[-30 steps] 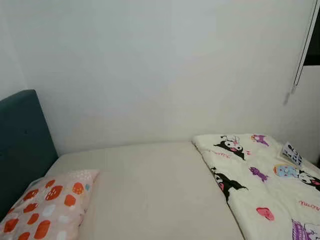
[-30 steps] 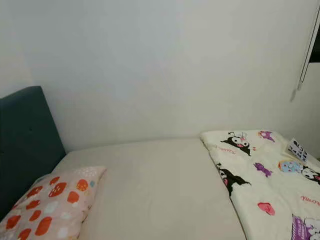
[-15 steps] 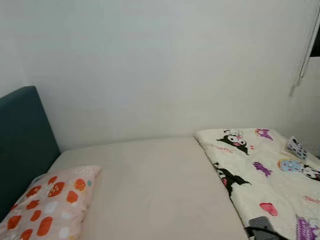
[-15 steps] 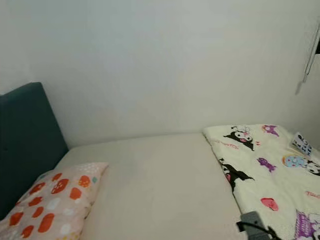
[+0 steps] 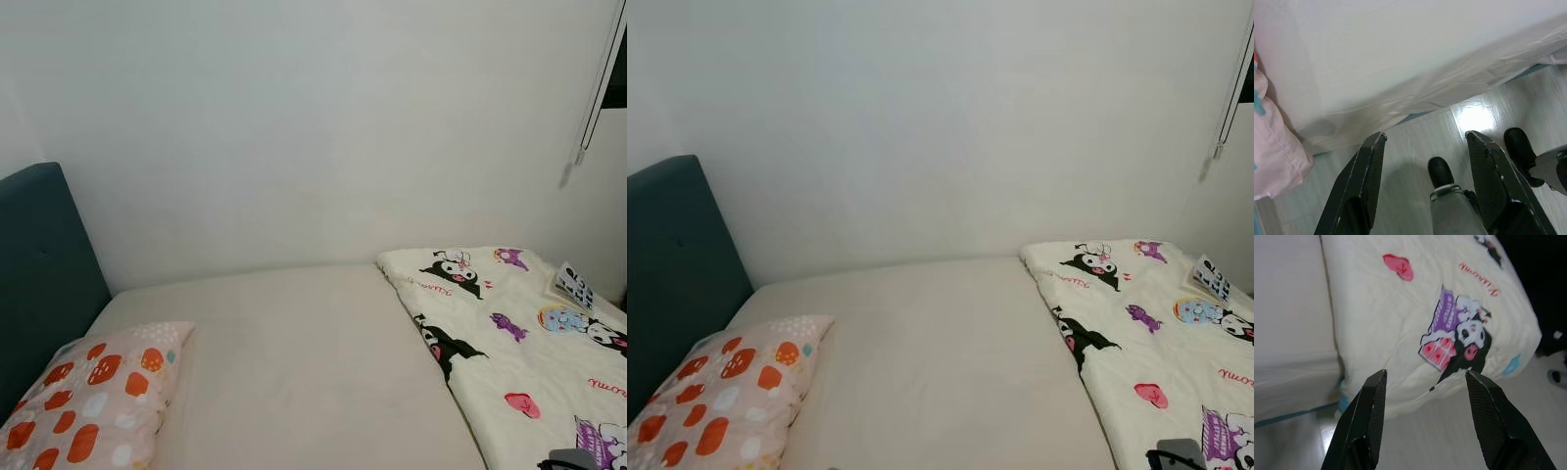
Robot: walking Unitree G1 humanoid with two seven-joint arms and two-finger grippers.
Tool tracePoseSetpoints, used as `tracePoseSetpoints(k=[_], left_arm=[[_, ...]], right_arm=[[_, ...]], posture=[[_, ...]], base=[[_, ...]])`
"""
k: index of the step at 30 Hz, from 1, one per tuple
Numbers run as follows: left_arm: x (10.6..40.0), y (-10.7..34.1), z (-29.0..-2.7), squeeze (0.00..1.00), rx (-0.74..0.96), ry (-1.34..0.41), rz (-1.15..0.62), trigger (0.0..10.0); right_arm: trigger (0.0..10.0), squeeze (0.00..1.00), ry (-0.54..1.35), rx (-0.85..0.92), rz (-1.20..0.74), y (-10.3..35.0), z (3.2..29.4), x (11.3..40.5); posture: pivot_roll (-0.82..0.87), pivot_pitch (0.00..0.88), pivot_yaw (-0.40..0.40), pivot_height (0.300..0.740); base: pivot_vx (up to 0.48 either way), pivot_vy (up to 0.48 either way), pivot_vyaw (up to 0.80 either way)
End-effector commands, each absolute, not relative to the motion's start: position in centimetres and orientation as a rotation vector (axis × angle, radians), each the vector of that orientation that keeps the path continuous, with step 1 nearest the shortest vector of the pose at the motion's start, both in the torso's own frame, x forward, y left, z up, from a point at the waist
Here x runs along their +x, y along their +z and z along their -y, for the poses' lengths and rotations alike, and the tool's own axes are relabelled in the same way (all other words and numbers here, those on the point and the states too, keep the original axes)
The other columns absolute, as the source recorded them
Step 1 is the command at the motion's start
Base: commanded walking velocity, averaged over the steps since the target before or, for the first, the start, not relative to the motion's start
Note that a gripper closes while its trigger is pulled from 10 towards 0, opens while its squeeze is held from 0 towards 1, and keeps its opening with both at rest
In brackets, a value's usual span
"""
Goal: Clean up the room
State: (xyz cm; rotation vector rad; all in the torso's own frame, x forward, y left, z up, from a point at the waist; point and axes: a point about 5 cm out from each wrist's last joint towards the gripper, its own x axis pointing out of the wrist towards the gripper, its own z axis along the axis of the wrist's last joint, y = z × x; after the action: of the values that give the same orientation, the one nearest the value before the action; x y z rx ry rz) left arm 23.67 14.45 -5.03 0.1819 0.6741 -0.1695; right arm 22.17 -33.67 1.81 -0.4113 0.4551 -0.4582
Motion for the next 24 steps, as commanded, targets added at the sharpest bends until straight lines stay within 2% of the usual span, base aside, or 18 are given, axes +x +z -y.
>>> tracePoseSetpoints(k=[1,2,4,5,6,7,18,24], left_arm=[[23.5,-5.1,-15.0,0.00,0.180,-0.157,-0.679,10.0],[23.5,-5.1,-15.0,0.00,0.180,-0.157,-0.679,10.0],[23.7,-5.0,-14.9,0.00,0.180,-0.158,-0.675,10.0],[23.7,-5.0,-14.9,0.00,0.180,-0.158,-0.675,10.0],[23.8,-4.9,-14.8,0.00,0.179,-0.159,-0.672,10.0],[23.9,-4.9,-14.7,0.00,0.178,-0.158,-0.671,10.0],[23.9,-4.9,-14.7,0.00,0.174,-0.153,-0.667,10.0],[23.7,-5.0,-14.8,0.00,0.175,-0.151,-0.674,10.0]], right_arm=[[10.0,0.00,-0.452,-0.503,-0.441,2.2,33.6,22.6],[10.0,0.00,-0.452,-0.503,-0.441,2.2,33.6,22.6],[10.0,0.00,-0.516,-0.748,-0.474,3.0,34.7,22.9],[10.0,0.00,-0.516,-0.748,-0.474,3.0,34.7,22.9],[10.0,0.00,-0.571,-0.914,-0.507,3.6,35.7,22.9],[10.0,0.00,-0.584,-0.946,-0.522,3.6,35.9,22.9],[10.0,0.00,-0.618,-0.957,-0.450,4.5,36.5,22.8],[10.0,0.00,-0.608,-0.837,-0.512,3.8,36.7,22.6]], posture=[[-0.02,0.115,0.041,0.740],[-0.02,0.115,0.041,0.740],[-0.02,0.114,0.040,0.740],[-0.02,0.114,0.040,0.740],[-0.02,0.113,0.040,0.740],[-0.02,0.113,0.040,0.740],[-0.02,0.110,0.032,0.740],[-0.02,0.113,0.033,0.740]], base=[[0.000,0.000,0.00],[0.000,0.000,0.00],[0.000,0.000,0.00],[0.000,0.000,0.00],[0.000,0.000,0.00],[0.000,0.000,0.00],[0.000,0.000,0.00],[0.000,0.000,0.00]])
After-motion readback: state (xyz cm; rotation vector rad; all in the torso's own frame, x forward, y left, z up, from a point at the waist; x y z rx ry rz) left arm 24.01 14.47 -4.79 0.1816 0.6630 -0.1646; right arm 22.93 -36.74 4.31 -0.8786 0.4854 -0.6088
